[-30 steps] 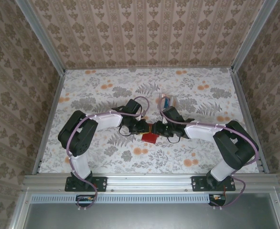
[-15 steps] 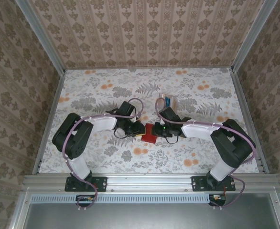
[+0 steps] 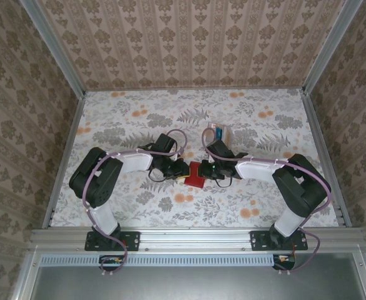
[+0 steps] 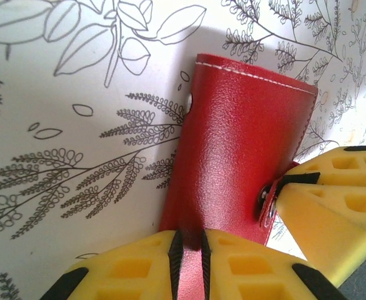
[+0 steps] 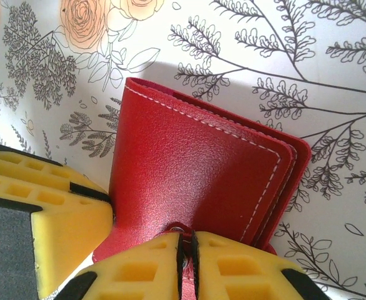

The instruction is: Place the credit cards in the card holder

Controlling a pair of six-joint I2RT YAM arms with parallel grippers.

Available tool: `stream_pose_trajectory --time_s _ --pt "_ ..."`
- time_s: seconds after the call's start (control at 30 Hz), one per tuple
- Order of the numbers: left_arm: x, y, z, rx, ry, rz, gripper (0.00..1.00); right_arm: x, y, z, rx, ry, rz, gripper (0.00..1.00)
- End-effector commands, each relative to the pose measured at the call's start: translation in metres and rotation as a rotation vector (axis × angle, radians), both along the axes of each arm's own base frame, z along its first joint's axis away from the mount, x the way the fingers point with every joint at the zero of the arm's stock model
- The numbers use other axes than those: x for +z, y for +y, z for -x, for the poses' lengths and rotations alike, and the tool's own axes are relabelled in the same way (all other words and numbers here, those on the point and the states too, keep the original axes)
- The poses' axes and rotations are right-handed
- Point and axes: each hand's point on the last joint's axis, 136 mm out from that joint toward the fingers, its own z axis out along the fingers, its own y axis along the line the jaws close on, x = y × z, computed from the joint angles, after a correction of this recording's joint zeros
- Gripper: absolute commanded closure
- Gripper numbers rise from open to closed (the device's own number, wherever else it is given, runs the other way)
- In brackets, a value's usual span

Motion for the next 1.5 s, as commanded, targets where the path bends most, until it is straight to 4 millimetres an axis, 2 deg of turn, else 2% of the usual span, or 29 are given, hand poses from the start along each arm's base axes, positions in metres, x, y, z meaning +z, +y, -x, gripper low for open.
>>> stream_pose_trajectory --time_s 0.0,0.2,0.47,0.63,0.93,1.03,1.47 --pt "-0.018 -0.003 0.007 -0.009 0.023 -0.037 0.8 -0.007 -0.002 -0.002 -0.025 0.006 0.032 0.87" --pt "-0.019 -0.004 0.008 -0.01 0.023 -0.044 0.8 -0.008 -0.003 -0.003 -0.031 0.002 0.033 0.88" --pt "-0.017 -0.005 0.009 -0.01 0.022 -0.037 0.81 -0.021 -0.006 0.001 -0.039 0.015 0.059 0.88" --pt "-0.014 -0.006 0.009 -0.007 0.02 -0.031 0.81 -0.026 -0.016 0.001 -0.106 0.01 0.091 0.85" --pt "-0.014 -0.004 0.009 0.008 0.019 -0.033 0.81 0.022 -0.01 -0.005 -0.124 -0.087 -0.014 0.83" --pt "-0.015 -0.003 0.008 0.02 0.022 -0.031 0.81 0.03 -0.013 -0.003 -0.113 -0.099 -0.006 0.83" --pt "-0.017 -0.003 0.009 0.019 0.035 -0.036 0.81 0.005 -0.017 0.01 -0.095 -0.044 0.034 0.77"
